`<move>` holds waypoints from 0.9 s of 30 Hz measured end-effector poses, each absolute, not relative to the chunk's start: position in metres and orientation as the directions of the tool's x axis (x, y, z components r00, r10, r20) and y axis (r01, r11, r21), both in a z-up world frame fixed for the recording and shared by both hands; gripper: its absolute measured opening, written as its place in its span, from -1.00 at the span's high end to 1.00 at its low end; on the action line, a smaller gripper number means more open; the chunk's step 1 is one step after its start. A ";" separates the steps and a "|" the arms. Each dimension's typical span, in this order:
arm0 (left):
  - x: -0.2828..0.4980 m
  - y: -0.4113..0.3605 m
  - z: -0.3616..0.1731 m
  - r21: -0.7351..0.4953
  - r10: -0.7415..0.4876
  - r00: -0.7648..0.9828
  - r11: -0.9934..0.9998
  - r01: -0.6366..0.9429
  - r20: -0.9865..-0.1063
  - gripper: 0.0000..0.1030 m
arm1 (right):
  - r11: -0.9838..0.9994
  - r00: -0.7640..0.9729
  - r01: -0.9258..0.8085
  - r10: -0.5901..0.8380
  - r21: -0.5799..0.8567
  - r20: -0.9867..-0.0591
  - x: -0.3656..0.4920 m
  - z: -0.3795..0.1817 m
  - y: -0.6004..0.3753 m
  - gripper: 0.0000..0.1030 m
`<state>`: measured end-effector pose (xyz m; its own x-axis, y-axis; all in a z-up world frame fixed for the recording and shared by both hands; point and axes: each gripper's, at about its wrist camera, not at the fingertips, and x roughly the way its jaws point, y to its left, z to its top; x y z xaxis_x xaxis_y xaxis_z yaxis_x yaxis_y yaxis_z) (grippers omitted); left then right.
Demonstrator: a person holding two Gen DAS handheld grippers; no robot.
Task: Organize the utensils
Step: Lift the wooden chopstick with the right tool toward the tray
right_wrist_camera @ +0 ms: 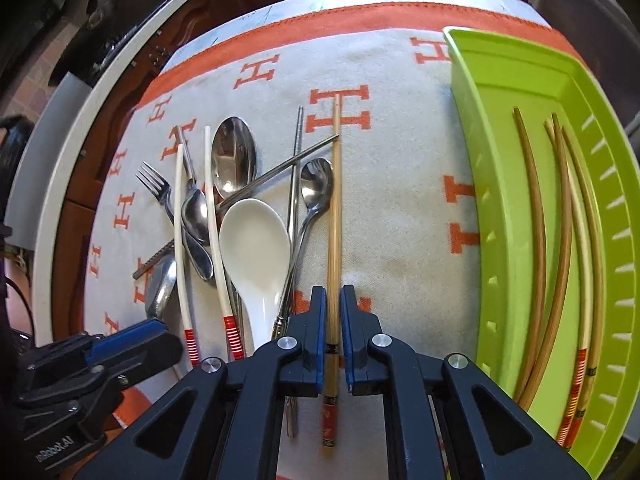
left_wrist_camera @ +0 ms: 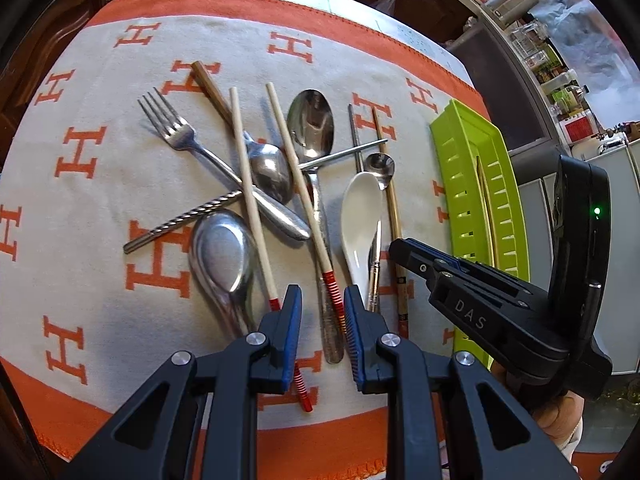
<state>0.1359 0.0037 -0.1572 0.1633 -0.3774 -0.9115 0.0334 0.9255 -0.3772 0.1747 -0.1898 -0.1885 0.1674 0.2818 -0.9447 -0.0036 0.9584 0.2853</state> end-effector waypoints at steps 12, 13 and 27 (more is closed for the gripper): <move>0.151 -0.046 -0.152 -0.367 -0.383 0.149 0.922 0.121 -0.912 0.70 | 0.863 0.265 0.105 0.455 0.495 -0.850 0.150 -0.149 -0.243 0.87; 0.153 -0.051 -0.153 -0.367 -0.383 0.145 0.922 0.125 -0.913 0.71 | 0.853 0.274 0.108 0.468 0.510 -0.840 0.148 -0.145 -0.248 0.87; 0.162 -0.081 -0.175 -0.331 -0.342 0.088 0.936 0.119 -0.936 0.74 | 0.809 0.354 0.118 0.507 0.575 -0.786 0.126 -0.108 -0.297 0.87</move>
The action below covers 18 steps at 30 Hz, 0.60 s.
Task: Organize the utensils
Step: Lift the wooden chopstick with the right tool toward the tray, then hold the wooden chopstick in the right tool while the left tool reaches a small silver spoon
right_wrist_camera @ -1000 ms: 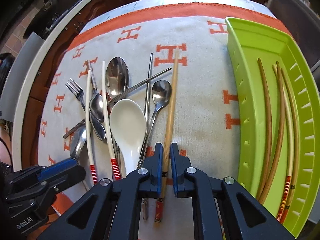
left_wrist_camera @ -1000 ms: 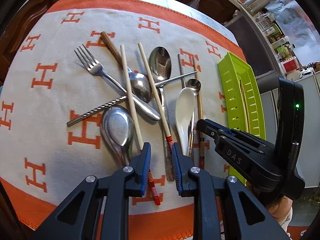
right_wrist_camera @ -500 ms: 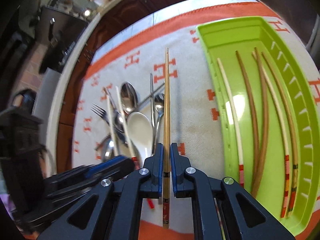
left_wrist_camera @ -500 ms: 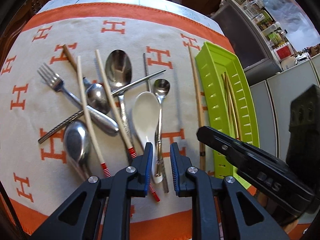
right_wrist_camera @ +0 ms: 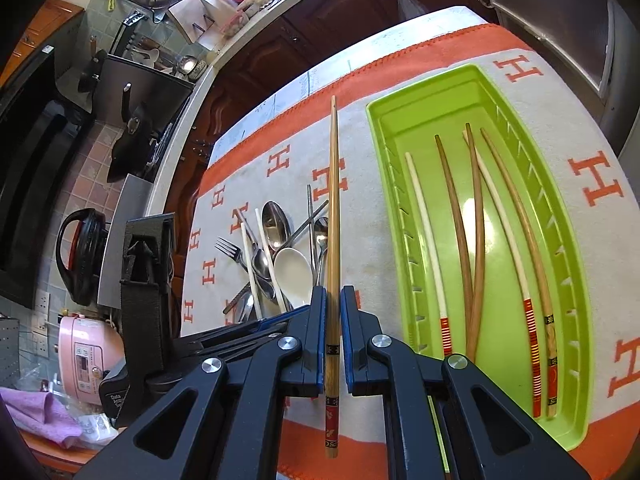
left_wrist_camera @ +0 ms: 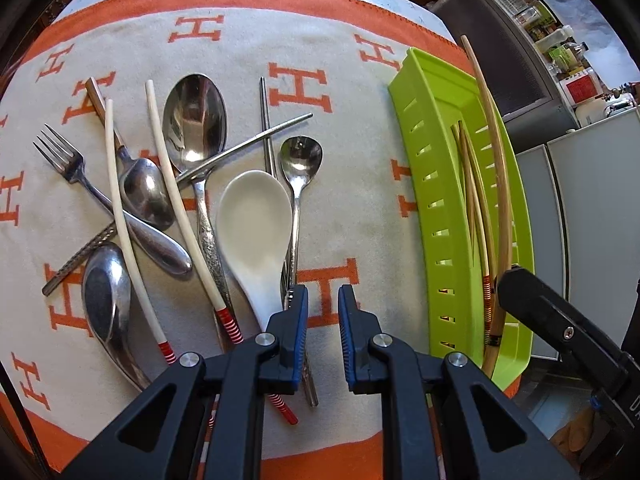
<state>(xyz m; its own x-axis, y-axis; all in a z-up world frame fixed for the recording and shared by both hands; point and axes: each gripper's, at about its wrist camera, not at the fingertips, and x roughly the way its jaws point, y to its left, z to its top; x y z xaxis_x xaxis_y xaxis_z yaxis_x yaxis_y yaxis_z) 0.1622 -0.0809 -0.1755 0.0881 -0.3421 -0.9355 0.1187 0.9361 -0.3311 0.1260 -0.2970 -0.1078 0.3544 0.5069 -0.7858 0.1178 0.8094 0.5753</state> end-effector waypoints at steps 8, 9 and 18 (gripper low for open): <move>0.165 -0.080 -0.166 -0.274 -0.289 0.141 0.954 0.117 -0.947 0.74 | 0.794 0.353 0.121 0.527 0.596 -0.773 0.125 -0.114 -0.305 0.87; 0.165 -0.082 -0.169 -0.274 -0.288 0.128 0.955 0.116 -0.949 0.74 | 0.790 0.351 0.123 0.532 0.601 -0.771 0.125 -0.116 -0.307 0.87; 0.173 -0.097 -0.181 -0.252 -0.267 0.107 0.958 0.135 -0.958 0.74 | 0.777 0.354 0.126 0.546 0.617 -0.759 0.122 -0.116 -0.312 0.87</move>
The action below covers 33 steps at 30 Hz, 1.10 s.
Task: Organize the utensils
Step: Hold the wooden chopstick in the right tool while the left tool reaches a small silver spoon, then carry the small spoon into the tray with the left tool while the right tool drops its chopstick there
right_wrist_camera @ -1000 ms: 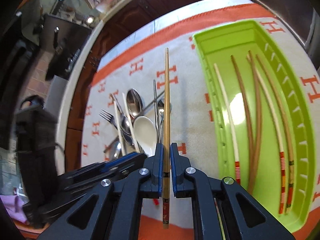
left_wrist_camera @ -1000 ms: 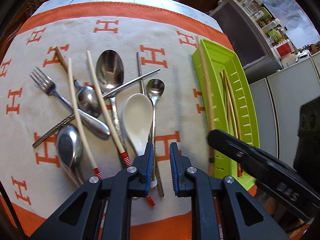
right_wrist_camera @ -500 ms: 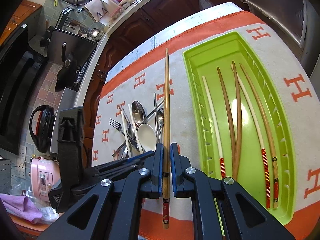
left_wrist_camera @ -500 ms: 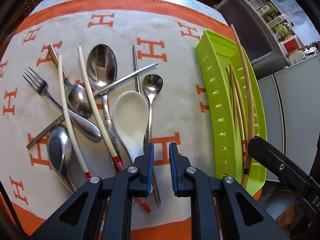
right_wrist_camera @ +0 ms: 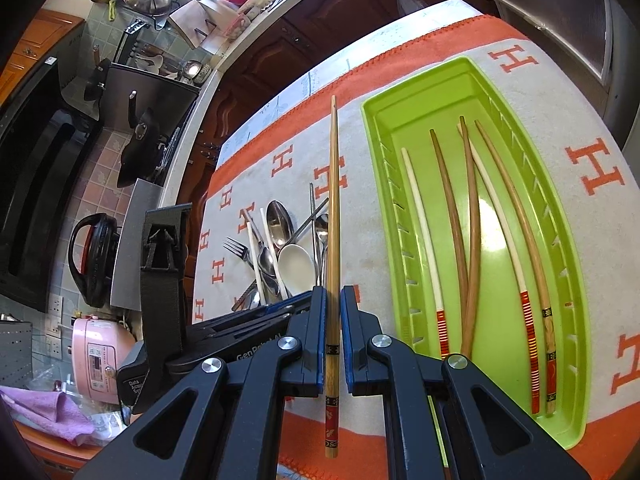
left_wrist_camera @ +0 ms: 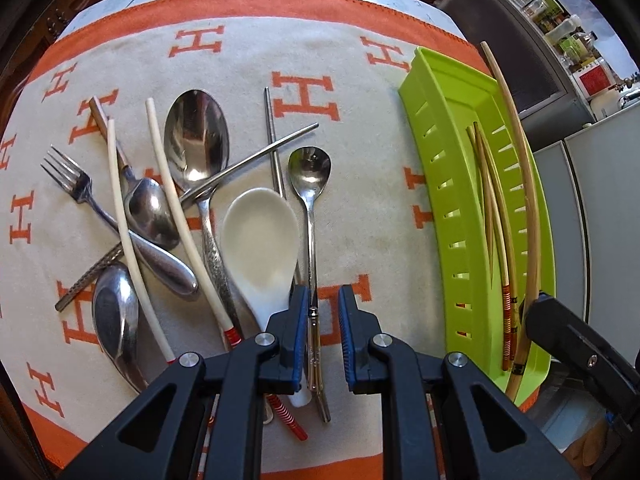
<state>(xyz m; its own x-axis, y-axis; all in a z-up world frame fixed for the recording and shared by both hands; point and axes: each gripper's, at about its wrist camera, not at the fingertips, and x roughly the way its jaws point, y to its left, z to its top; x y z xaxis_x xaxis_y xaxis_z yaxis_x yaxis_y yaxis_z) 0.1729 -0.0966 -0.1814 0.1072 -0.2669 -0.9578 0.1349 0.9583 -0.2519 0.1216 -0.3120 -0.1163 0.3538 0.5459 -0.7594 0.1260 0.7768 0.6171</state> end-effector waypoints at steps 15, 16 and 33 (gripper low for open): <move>0.202 -0.127 -0.190 -0.188 -0.208 0.139 0.972 0.142 -0.968 0.74 | 0.778 0.346 0.130 0.546 0.615 -0.763 0.122 -0.122 -0.310 0.87; 0.204 -0.131 -0.190 -0.177 -0.198 0.145 0.973 0.147 -0.969 0.74 | 0.779 0.346 0.129 0.545 0.614 -0.764 0.122 -0.123 -0.309 0.87; 0.179 -0.132 -0.159 -0.275 -0.308 0.192 0.944 0.181 -0.932 0.97 | 0.765 0.359 0.155 0.546 0.625 -0.757 0.118 -0.122 -0.319 0.87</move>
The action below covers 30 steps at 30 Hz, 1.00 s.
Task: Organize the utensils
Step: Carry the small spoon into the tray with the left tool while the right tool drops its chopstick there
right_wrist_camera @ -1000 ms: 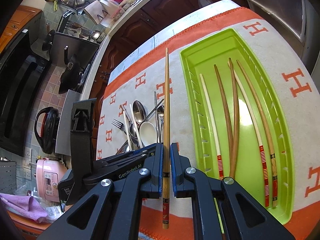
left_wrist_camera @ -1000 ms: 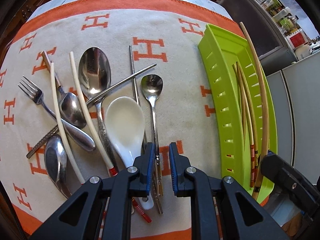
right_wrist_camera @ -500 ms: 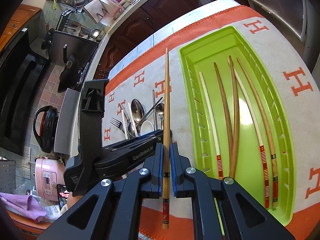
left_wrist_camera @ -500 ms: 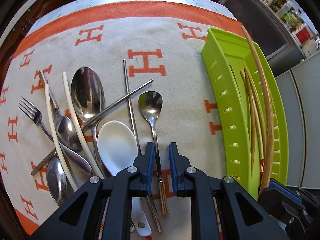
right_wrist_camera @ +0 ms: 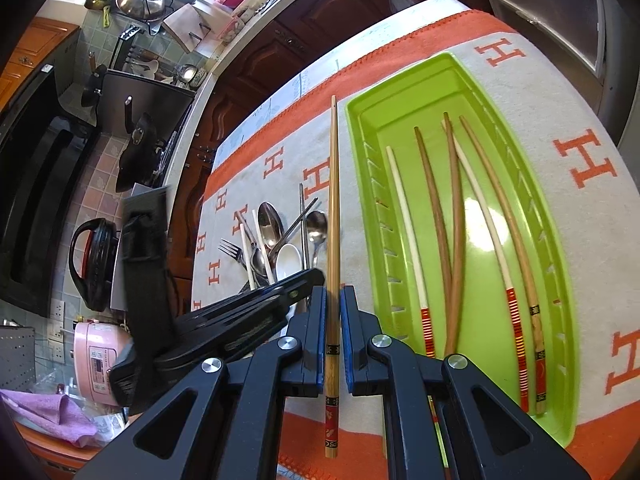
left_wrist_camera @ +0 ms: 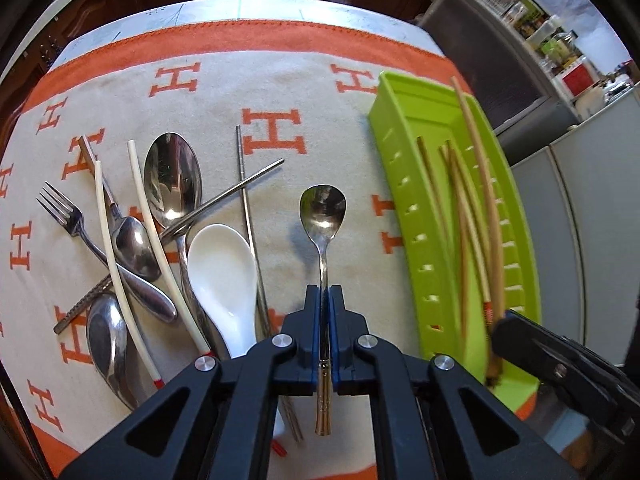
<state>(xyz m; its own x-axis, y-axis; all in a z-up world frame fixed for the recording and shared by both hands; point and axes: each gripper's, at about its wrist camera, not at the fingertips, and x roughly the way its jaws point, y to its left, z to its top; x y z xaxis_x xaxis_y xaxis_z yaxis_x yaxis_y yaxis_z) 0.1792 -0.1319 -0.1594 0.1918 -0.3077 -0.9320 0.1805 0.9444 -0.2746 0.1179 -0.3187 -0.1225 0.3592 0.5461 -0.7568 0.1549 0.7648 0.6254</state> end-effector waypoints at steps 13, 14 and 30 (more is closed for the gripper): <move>0.151 -0.127 -0.091 -0.392 -0.444 0.223 0.888 0.242 -0.868 0.97 | 0.915 0.373 0.154 0.296 0.374 -0.879 0.119 -0.115 -0.350 0.87; 0.151 -0.131 -0.089 -0.393 -0.446 0.221 0.886 0.245 -0.868 0.97 | 0.923 0.366 0.150 0.280 0.354 -0.887 0.119 -0.118 -0.352 0.87; 0.174 -0.202 -0.125 -0.393 -0.435 0.138 0.884 0.252 -0.890 0.96 | 0.900 0.392 0.257 0.236 0.352 -0.889 0.105 -0.124 -0.393 0.67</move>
<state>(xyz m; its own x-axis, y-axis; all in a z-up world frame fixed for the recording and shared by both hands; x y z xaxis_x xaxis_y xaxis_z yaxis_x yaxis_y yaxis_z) 0.1740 -0.2021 -0.1252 0.1384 -0.4349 -0.8898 0.2519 0.8844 -0.3930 0.1052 -0.3932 -0.1238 0.3922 0.2361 -0.8891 0.2568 0.9000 0.3522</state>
